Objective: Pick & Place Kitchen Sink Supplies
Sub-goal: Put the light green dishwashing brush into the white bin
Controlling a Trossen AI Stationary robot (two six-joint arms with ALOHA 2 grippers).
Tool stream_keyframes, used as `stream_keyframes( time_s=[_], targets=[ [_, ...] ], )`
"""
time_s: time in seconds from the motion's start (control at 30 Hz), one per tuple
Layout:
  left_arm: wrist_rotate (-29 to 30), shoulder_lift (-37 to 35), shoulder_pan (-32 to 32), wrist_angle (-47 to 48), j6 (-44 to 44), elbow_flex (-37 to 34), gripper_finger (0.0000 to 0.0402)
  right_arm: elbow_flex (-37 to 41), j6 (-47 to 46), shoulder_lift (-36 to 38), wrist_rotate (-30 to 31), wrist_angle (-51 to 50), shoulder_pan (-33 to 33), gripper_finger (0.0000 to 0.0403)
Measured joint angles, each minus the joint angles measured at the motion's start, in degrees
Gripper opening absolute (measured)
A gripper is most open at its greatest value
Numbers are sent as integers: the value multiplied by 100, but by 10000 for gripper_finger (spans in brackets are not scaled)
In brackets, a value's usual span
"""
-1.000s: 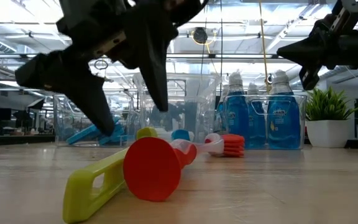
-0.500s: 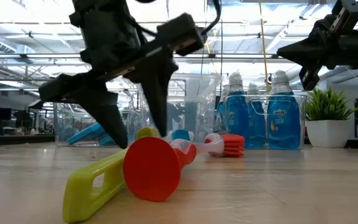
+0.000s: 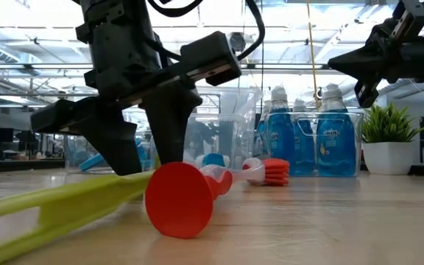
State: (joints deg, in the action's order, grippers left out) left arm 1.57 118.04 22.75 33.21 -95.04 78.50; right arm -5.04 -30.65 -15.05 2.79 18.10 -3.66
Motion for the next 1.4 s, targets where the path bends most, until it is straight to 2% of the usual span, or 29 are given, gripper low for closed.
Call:
stream_keyframes(
  time_s=[0.2,0.43,0.53,0.67,0.8,1.03,1.23,1.4],
  targets=[
    [0,14,39,57,-23,-13,111,0,0,0,3,-1,1,4],
    [-49,24,43,26,-43,-18,23,0,2,0,9,-1,0,4],
    [-42,28,54,19,-28,-19,20,0,2,0,9,-1,2,4],
    [-51,31,54,103,-86,-20,37,0,2,0,9,0,2,4],
    [-41,23,64,145,-20,-24,19,0,2,0,9,1,0,4],
    [60,-125,71,435,56,-41,22,0,2,0,7,1,2,4],
    [623,-489,99,899,633,-64,20,0,1,-2,-2,3,1,4],
    [1464,-857,185,846,1410,-52,20,0,2,-1,-4,3,1,4]
  ],
)
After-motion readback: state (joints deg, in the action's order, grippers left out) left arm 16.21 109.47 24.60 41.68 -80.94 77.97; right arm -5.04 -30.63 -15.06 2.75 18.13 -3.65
